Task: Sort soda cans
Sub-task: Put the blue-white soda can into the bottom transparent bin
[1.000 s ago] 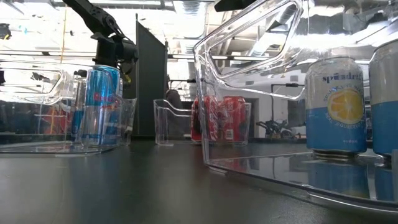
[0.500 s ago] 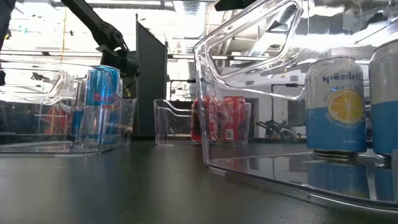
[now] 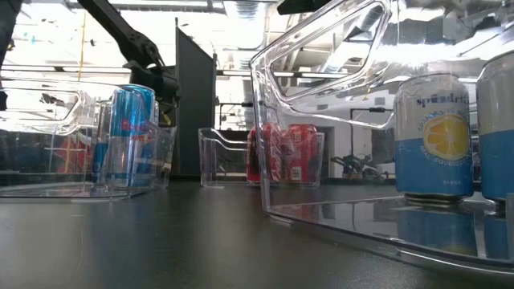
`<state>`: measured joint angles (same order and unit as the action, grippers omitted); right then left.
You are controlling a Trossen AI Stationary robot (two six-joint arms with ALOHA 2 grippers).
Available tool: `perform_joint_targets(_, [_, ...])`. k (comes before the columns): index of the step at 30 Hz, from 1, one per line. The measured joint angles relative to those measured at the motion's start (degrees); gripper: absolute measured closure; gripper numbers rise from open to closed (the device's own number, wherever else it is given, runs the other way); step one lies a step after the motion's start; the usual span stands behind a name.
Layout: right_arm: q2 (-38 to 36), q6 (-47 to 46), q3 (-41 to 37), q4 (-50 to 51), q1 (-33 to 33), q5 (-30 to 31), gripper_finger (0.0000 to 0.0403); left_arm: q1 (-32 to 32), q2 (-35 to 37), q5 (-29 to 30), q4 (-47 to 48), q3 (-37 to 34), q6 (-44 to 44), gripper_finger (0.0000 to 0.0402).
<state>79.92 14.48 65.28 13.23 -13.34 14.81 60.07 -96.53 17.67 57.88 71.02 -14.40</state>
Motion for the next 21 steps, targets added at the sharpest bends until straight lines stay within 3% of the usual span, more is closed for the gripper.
perform_joint_targets(21, [0.00,-0.07,-0.04,0.00,0.00,0.02,0.0071,-2.90,-0.28,1.97,2.88,0.31,2.47,0.0092])
